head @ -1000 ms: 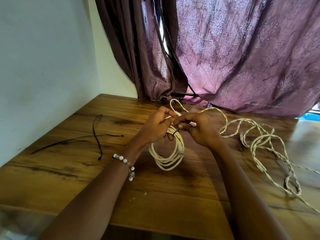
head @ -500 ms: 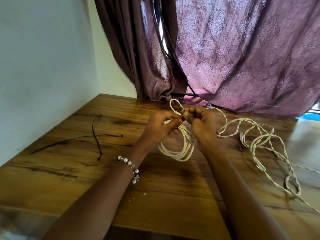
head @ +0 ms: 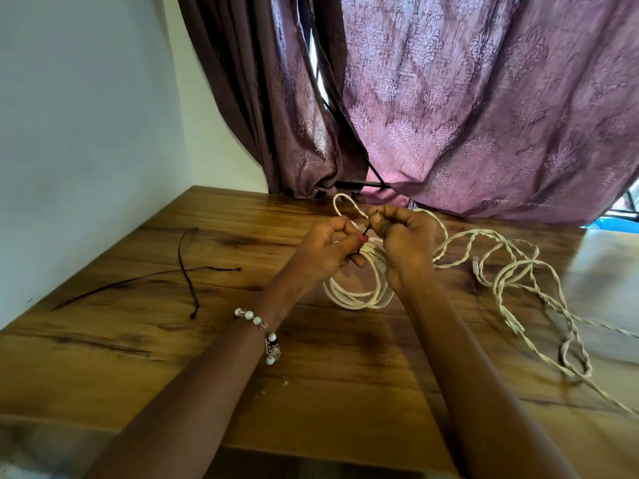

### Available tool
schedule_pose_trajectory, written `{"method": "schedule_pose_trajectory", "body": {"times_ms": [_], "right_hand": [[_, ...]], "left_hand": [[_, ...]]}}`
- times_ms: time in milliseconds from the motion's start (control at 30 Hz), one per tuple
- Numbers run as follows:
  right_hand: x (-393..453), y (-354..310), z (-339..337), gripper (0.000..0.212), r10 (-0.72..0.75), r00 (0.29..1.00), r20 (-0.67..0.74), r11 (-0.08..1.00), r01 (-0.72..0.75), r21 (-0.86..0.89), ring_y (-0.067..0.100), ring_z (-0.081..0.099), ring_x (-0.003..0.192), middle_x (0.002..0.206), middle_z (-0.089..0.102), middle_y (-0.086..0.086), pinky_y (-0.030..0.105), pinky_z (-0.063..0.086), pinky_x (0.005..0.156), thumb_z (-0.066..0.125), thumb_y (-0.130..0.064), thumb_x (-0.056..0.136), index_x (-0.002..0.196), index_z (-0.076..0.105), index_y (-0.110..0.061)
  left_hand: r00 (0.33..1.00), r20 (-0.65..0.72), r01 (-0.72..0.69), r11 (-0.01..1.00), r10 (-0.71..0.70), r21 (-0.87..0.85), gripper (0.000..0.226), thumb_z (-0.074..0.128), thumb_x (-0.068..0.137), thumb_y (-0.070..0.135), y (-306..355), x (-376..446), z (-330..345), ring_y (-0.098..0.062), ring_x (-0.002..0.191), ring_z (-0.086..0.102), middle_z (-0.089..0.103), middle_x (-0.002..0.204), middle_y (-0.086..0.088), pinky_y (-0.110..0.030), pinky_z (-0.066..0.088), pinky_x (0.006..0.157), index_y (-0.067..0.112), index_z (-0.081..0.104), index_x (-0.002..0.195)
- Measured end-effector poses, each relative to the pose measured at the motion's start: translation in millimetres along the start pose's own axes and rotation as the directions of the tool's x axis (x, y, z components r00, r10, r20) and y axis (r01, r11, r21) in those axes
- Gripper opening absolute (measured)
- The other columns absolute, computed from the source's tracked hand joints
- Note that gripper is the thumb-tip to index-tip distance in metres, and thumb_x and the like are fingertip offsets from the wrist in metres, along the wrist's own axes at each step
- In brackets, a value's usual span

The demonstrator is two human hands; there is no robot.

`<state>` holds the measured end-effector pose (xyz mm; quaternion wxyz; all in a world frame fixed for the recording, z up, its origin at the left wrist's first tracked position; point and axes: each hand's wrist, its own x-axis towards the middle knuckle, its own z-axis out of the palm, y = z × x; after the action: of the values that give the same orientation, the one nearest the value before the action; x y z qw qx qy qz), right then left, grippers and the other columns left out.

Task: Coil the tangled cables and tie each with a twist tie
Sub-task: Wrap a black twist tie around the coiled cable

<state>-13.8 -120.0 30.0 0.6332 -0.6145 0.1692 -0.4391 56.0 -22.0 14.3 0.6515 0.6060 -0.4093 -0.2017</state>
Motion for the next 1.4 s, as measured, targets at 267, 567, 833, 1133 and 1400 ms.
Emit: {"method": "schedule_pose_trajectory", "body": {"times_ms": [267,567,833,1133,1400], "right_hand": [[5,-4,-18,0.017,-0.161,0.903,0.398,0.911,0.29,-0.292,-0.001,0.061,0.064,0.076,0.068,-0.002,0.015,0.05,0.063,0.064,0.009,0.082,0.084,0.072,-0.006],[2,-11,-22,0.014,-0.022,0.853,0.521,0.967,0.151,-0.206,0.003,0.065,0.065,0.076,0.074,0.002,0.012,0.046,0.057,0.059,0.001,0.089,0.09,0.072,-0.004],[3,-13,-20,0.007,0.142,0.908,0.394,0.99,-0.118,-0.083,0.013,0.059,0.053,0.069,0.07,0.012,0.018,0.042,0.045,0.071,-0.002,0.077,0.084,0.07,-0.001],[2,-20,-22,0.012,0.254,0.896,0.366,0.955,-0.173,-0.239,0.013,0.049,0.046,0.064,0.065,0.017,0.016,0.035,0.037,0.075,-0.002,0.075,0.078,0.07,0.009],[-4,-25,-17,0.008,0.297,0.869,0.396,0.934,-0.178,-0.309,-0.001,0.051,0.039,0.052,0.062,0.004,0.009,0.034,0.037,0.062,0.008,0.084,0.079,0.067,0.005]], "left_hand": [[0.977,-0.118,0.163,0.977,-0.179,-0.137,0.012,0.054,0.094,0.006,4,-8,-11,0.0,0.039,0.054,0.061,0.071,-0.01,-0.011,0.035,0.039,0.008,0.058,0.083],[0.975,-0.209,0.054,0.996,-0.069,-0.077,0.011,0.05,0.095,0.0,6,-7,-9,0.001,0.045,0.057,0.062,0.067,-0.005,-0.01,0.041,0.044,-0.003,0.06,0.092],[0.986,-0.161,-0.038,0.999,0.041,0.019,0.009,0.058,0.091,0.003,6,-7,-10,0.001,0.049,0.059,0.064,0.057,0.007,-0.011,0.042,0.047,0.006,0.061,0.084],[0.982,-0.161,-0.091,0.993,0.102,0.073,0.01,0.062,0.088,-0.001,2,-5,-8,0.0,0.059,0.063,0.067,0.077,-0.006,-0.009,0.044,0.053,-0.006,0.064,0.096],[0.979,-0.188,0.055,0.992,-0.075,-0.11,0.01,0.059,0.088,-0.002,6,-3,-12,-0.003,0.05,0.061,0.068,0.058,0.004,-0.015,0.046,0.052,0.002,0.066,0.083]]}}
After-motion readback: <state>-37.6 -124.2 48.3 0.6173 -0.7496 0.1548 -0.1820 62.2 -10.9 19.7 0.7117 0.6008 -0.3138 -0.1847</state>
